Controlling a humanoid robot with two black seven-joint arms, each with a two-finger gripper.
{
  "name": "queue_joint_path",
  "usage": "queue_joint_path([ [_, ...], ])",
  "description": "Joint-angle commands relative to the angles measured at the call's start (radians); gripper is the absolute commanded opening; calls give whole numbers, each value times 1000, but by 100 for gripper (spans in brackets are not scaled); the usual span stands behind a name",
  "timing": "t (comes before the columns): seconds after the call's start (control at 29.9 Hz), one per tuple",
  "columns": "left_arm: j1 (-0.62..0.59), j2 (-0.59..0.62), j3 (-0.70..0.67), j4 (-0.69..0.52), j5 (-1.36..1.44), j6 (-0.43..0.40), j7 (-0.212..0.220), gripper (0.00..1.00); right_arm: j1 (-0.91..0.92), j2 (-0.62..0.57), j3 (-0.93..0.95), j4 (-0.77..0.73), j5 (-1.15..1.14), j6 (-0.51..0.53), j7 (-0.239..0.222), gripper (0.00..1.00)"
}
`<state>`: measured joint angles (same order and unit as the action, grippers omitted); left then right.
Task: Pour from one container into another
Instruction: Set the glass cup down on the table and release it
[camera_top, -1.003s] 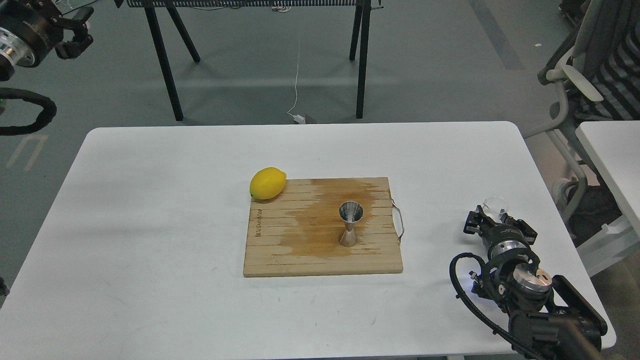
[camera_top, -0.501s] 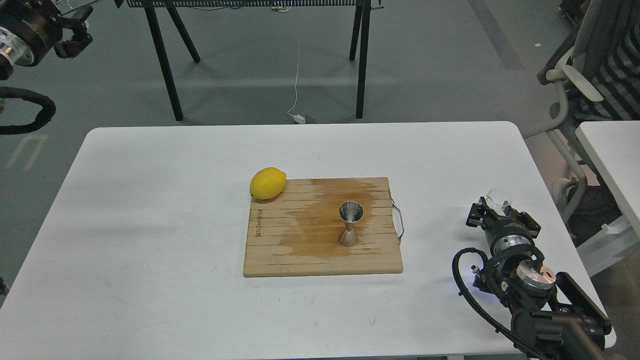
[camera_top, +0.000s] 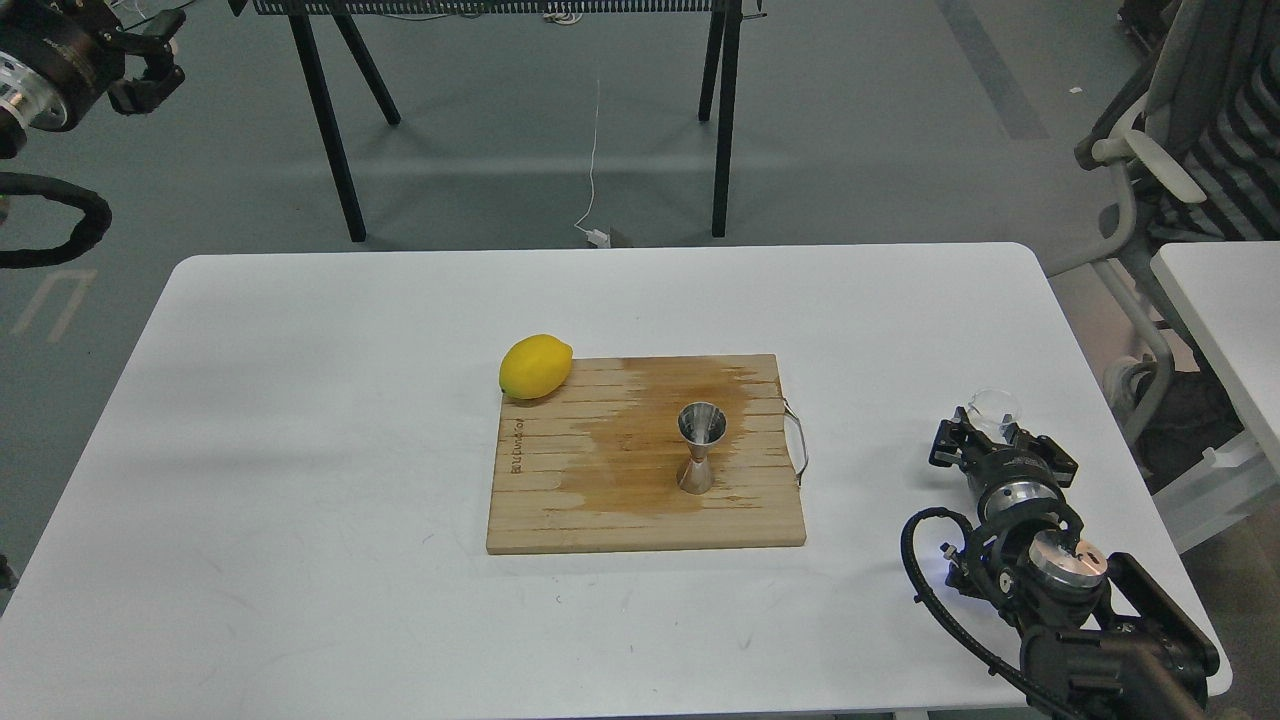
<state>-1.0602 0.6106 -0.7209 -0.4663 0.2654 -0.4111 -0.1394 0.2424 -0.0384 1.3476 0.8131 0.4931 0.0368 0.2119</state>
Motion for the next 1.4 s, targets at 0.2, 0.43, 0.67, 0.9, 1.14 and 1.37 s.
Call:
queue_joint_path([
  [0.2, 0, 0, 0, 0, 0, 0, 1, 99, 0, 0, -19, 0, -1, 0, 3, 99],
  [0.43, -1, 0, 0, 0, 0, 0, 1, 99, 2, 0, -22, 0, -1, 2, 4, 98],
  [0.67, -3, -2, 0, 0, 2, 2, 3, 99, 6, -1, -45, 1, -7, -5, 6, 46],
  [0.9, -9, -3, 0, 0, 2, 2, 4, 99, 2, 0, -64, 11, -7, 5, 11, 14],
  [1.14, -9, -2, 0, 0, 2, 2, 6, 99, 2, 0, -47, 11, -5, 0, 9, 98],
  [1.37, -11, -3, 0, 0, 2, 2, 6, 99, 2, 2, -47, 11, -5, 3, 9, 99],
])
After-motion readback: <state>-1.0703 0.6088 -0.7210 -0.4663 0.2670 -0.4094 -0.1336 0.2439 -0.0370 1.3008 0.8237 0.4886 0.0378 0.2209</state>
